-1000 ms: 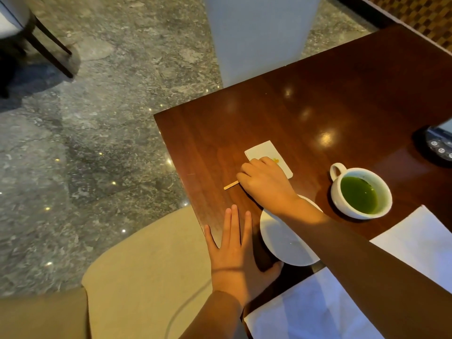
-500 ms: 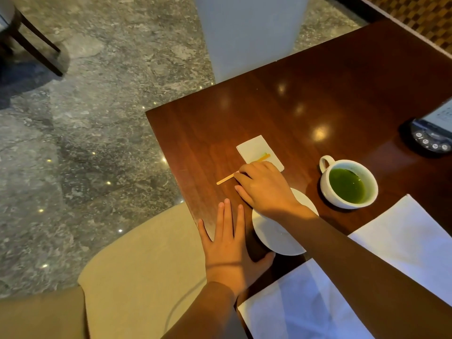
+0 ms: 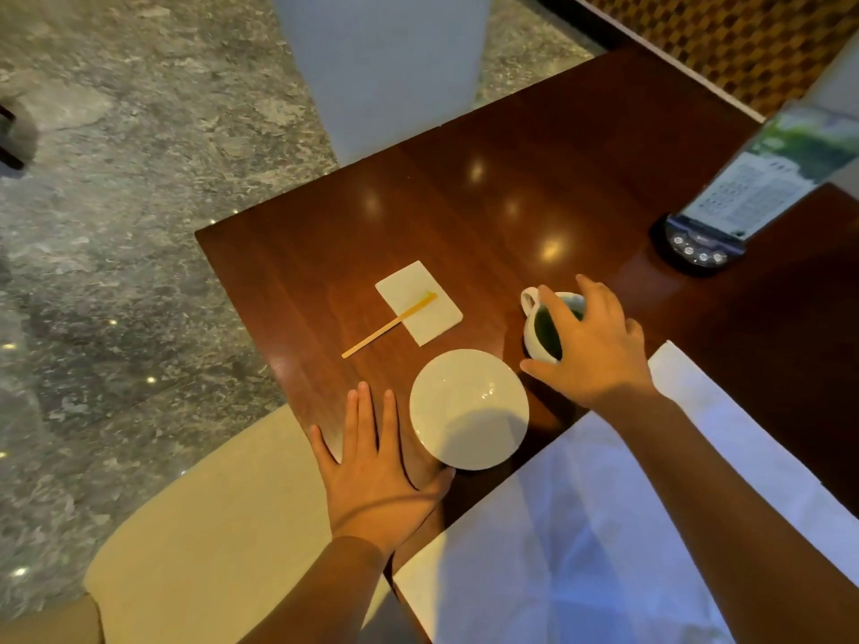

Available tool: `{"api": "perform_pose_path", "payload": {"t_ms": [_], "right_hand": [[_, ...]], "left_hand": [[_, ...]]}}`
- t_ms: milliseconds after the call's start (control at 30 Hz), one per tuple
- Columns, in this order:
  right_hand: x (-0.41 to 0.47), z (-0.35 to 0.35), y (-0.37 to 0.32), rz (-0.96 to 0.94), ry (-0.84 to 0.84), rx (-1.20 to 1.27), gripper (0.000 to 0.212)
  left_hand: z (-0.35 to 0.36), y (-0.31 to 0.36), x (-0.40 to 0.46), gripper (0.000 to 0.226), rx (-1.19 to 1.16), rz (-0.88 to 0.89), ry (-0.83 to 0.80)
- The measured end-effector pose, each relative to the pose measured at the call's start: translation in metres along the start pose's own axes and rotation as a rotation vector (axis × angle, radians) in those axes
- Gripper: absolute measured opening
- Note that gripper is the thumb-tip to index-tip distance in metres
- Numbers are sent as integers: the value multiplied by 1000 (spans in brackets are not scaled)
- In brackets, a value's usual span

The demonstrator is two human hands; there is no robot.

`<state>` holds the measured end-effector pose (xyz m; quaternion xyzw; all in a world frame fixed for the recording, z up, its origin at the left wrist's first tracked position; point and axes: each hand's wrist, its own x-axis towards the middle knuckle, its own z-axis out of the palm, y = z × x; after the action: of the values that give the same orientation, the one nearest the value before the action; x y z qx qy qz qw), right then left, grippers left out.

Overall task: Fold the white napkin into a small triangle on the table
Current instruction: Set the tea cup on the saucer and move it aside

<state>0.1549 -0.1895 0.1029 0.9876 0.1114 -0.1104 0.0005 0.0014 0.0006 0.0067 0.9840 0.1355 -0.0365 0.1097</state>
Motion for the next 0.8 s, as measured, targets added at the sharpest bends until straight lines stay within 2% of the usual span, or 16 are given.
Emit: {"api": "perform_pose_path", "payload": {"t_ms": [133, 567, 800], "right_hand": [[6, -3, 10, 21, -86, 113, 89], [-11, -20, -10, -20, 12, 131, 83], [-34, -27, -44, -110, -29, 193, 86]], "left_hand": [[2, 0, 0, 104, -11, -2, 6], [4, -1, 0, 104, -6, 1, 11], [3, -1, 0, 103, -4, 4, -1]]}}
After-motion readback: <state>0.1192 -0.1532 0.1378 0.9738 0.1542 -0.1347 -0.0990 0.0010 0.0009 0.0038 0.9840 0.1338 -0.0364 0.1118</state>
